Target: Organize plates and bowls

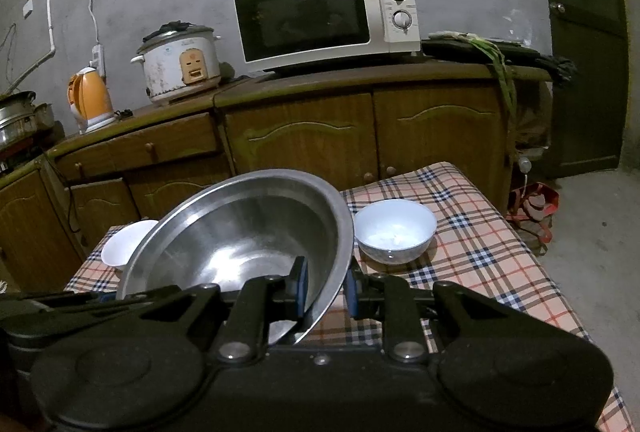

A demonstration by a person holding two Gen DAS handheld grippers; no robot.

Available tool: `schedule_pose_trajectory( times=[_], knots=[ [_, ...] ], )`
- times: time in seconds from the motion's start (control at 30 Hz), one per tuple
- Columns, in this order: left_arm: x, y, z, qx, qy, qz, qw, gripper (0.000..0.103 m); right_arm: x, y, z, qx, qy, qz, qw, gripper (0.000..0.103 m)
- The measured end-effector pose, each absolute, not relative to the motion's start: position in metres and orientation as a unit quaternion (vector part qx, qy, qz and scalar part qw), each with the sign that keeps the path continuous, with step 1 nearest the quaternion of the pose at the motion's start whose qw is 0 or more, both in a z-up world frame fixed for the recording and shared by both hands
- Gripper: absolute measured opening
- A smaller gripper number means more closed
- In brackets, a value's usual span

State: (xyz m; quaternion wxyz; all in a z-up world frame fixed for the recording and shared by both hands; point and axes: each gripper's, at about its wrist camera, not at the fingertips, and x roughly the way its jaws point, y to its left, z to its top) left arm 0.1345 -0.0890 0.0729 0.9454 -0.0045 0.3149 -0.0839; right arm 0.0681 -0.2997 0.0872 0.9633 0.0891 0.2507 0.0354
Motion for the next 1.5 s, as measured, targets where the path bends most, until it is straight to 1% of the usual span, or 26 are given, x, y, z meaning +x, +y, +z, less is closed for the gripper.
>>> schedule_pose_trajectory(
  times=[1.07,1.5],
  knots=[
    [0.121,-0.103,0.054,0.002,0.337,-0.095,0.937,0.027,0.053,-0.313,0.069,0.099,0.267,0.026,0.958,0.026],
    [0.119,-0.107,0.043,0.004,0.353,-0.096,0.931,0.027,0.051,-0.315,0.054,0.102,0.285,0.023,0.953,0.026]
  ],
)
